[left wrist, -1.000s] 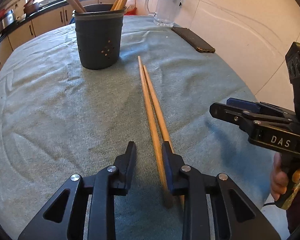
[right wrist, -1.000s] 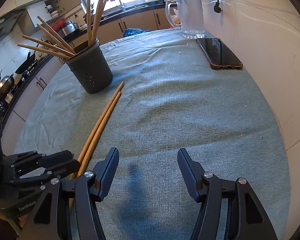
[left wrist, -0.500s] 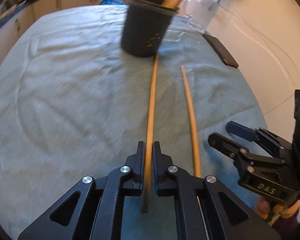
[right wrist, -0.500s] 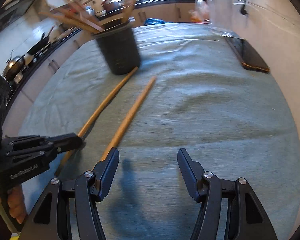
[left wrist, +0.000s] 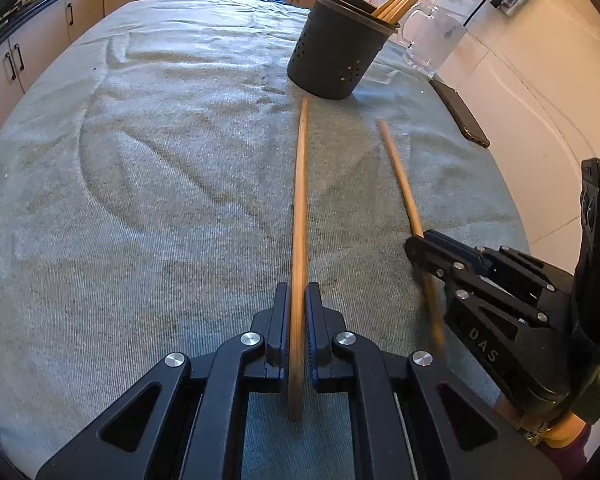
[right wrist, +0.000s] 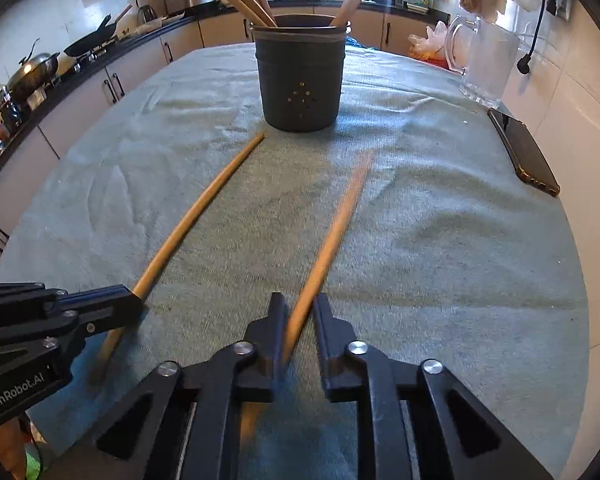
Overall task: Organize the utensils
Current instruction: 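Close left tool on one chopstick while right tool closes on the other, then lift both chopsticks upright and carry them toward the black cup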
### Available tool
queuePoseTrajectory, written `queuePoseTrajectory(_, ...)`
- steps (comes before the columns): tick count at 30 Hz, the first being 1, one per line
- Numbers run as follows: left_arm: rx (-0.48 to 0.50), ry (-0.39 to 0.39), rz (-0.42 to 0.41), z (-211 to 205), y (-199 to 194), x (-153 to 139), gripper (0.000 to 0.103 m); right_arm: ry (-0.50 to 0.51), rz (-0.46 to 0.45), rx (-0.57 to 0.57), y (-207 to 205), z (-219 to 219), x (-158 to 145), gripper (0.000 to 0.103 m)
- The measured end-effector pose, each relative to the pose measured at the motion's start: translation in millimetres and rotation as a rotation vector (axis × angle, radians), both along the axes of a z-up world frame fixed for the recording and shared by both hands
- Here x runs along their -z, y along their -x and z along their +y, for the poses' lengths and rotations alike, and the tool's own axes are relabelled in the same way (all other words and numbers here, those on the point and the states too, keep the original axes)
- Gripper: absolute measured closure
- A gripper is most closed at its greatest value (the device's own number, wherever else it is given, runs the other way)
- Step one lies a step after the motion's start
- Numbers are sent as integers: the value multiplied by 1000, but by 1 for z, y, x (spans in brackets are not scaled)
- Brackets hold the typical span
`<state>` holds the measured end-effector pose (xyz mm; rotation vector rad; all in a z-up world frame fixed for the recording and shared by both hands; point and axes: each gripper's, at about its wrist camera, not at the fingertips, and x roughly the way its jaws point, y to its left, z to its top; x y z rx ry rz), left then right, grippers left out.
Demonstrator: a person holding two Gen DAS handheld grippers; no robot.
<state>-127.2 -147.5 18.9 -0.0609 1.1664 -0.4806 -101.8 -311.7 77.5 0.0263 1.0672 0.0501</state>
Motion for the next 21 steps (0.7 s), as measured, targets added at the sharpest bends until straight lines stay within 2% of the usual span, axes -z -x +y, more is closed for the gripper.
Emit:
queuePoseTrajectory(5,-10,-21,-6,-1,12,-1,96,27,10,-12,13,-3,1,93)
queuePoseTrajectory(18,-2,-84,-44,-3,37,-5,96,68,39,32,74,-40,-3,93)
queuePoseTrajectory(21,-4,-94,-49,-3,38,-6,96,58,39,39,78,-42,-4,86)
